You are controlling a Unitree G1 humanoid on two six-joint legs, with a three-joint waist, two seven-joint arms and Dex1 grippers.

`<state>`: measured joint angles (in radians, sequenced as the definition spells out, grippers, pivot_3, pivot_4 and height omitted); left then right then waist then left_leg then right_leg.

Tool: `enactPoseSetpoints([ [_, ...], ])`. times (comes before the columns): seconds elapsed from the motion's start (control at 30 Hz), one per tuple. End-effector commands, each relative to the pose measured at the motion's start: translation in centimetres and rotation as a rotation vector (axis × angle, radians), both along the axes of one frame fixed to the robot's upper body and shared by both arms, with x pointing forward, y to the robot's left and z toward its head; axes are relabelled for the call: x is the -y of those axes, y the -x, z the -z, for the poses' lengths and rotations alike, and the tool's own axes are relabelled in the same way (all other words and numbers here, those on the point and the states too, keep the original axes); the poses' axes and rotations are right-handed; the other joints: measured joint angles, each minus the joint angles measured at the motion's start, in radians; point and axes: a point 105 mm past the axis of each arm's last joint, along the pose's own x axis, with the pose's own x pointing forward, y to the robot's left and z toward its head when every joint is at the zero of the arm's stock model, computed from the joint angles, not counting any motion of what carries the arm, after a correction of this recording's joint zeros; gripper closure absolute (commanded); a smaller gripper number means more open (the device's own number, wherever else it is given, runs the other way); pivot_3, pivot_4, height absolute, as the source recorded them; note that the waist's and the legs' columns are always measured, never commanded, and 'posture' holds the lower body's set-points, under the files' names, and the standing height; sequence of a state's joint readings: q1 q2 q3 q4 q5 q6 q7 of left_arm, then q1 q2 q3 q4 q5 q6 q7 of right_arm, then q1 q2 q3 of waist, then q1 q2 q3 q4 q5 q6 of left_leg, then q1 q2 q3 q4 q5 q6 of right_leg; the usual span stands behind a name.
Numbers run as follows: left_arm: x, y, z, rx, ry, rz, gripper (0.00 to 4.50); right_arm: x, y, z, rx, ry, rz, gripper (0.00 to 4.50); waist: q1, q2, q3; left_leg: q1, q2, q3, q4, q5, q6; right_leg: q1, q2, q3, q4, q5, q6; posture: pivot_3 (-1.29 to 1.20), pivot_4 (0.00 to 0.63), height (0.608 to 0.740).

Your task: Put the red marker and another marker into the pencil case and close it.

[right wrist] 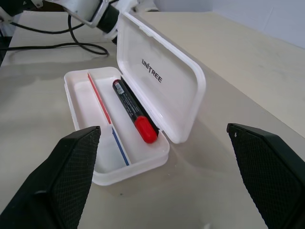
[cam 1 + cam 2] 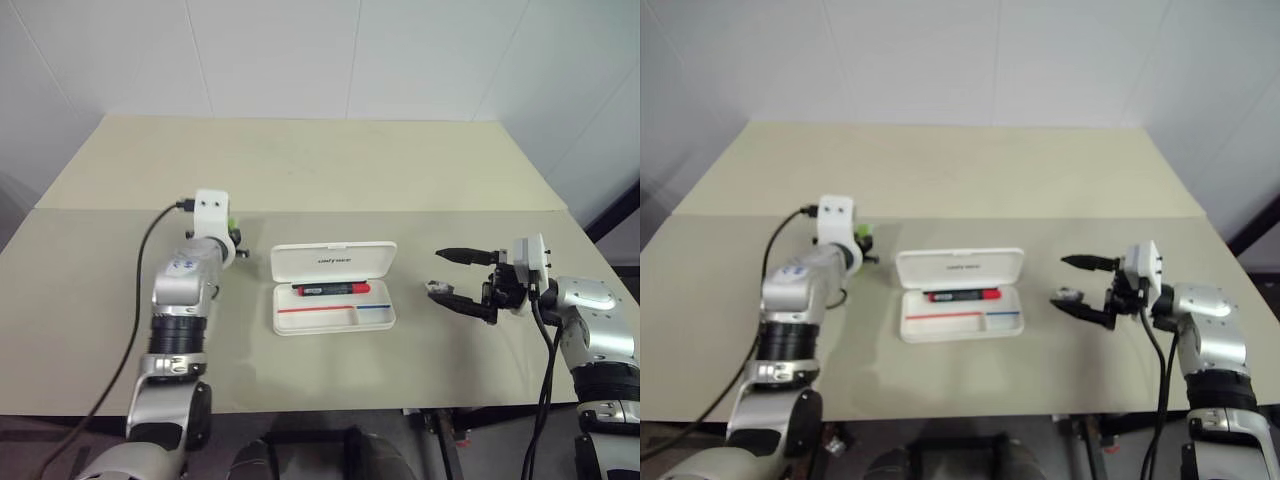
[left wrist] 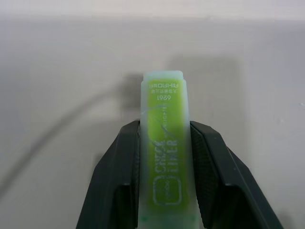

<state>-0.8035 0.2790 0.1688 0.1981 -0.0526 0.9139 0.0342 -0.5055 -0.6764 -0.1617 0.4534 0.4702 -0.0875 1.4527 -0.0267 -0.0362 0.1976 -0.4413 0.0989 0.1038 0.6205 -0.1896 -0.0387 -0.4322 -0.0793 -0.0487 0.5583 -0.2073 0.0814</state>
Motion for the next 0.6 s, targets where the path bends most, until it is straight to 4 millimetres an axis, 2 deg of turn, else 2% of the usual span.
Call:
enactPoseSetpoints([
  [0.03, 1.6, -0.1, -7.1, 0.226, -0.051, 0.188, 3.42, 0.5, -0.2, -1.6, 0.061, -0.004, 0.014, 0.00, 0.001, 0.000, 0.000, 0.000, 0.000, 0.000, -0.001, 0.000, -0.001, -0.001, 0.000, 0.000, 0.001, 0.000, 0.001, 0.00, 0.150, 0.740],
  [0.1, 2.2, 0.4, -10.1, 0.304, -0.043, 0.289, 3.42, 0.5, -0.3, -1.6, 0.063, -0.004, 0.015, 0.00, 0.002, 0.000, 0.000, 0.000, 0.000, 0.001, -0.004, 0.001, -0.003, -0.004, 0.000, 0.000, 0.004, 0.001, 0.004, 0.00, 0.150, 0.740],
  [0.13, 3.1, 1.1, -12.1, 0.360, -0.027, 0.374, 3.42, 0.5, -0.4, -1.7, 0.064, -0.005, 0.016, 0.00, 0.002, 0.000, 0.000, 0.000, 0.000, 0.002, -0.005, 0.001, -0.003, -0.006, 0.000, 0.001, 0.006, 0.001, 0.005, 0.00, 0.150, 0.740],
  [0.23, 5.4, 3.1, -15.9, 0.469, -0.046, 0.597, 3.42, 0.4, -0.5, -1.8, 0.067, -0.008, 0.015, 0.00, 0.011, 0.000, 0.000, 0.000, 0.000, 0.002, -0.006, 0.001, -0.005, -0.009, 0.000, 0.002, 0.014, -0.003, 0.004, 0.00, 0.150, 0.740],
  [0.33, 7.8, 5.4, -17.5, 0.503, -0.073, 0.803, 3.42, 0.5, -0.5, -1.9, 0.069, -0.012, 0.013, 0.00, 0.021, 0.000, 0.000, 0.002, 0.000, 0.003, -0.006, 0.002, -0.007, -0.012, 0.000, 0.003, 0.022, -0.007, 0.003, 0.00, 0.150, 0.740],
  [0.4, 9.4, 7.1, -17.7, 0.488, -0.056, 0.935, 3.42, 0.6, -0.4, -1.9, 0.068, -0.010, 0.009, 0.00, 0.024, 0.000, 0.000, 0.004, 0.000, 0.004, -0.006, 0.002, -0.007, -0.012, 0.000, 0.004, 0.026, -0.010, 0.002, 0.00, 0.150, 0.740],
  [0.47, 11.5, 9.6, -16.9, 0.409, -0.018, 1.115, 3.42, 0.8, -0.3, -2.1, 0.071, -0.013, 0.001, 0.00, 0.025, 0.000, 0.000, 0.004, 0.000, 0.003, -0.005, 0.002, -0.007, -0.013, 0.001, 0.004, 0.028, -0.010, 0.002, 0.00, 0.150, 0.740],
  [0.53, 13.9, 13.6, -14.5, 0.245, -0.016, 1.372, 3.42, 1.1, -0.3, -2.3, 0.081, -0.012, 0.007, 0.00, 0.023, 0.000, 0.000, 0.004, 0.000, 0.003, -0.003, 0.002, -0.006, -0.013, 0.001, 0.005, 0.029, -0.010, 0.002, 0.00, 0.150, 0.740],
  [0.6, 14.6, 15.7, -12.7, 0.128, -0.034, 1.483, 3.42, 1.2, -0.3, -2.3, 0.084, -0.011, 0.010, 0.00, 0.022, 0.000, 0.000, 0.004, 0.000, 0.004, -0.002, 0.002, -0.006, -0.013, 0.001, 0.007, 0.029, -0.010, 0.002, 0.00, 0.150, 0.740],
])
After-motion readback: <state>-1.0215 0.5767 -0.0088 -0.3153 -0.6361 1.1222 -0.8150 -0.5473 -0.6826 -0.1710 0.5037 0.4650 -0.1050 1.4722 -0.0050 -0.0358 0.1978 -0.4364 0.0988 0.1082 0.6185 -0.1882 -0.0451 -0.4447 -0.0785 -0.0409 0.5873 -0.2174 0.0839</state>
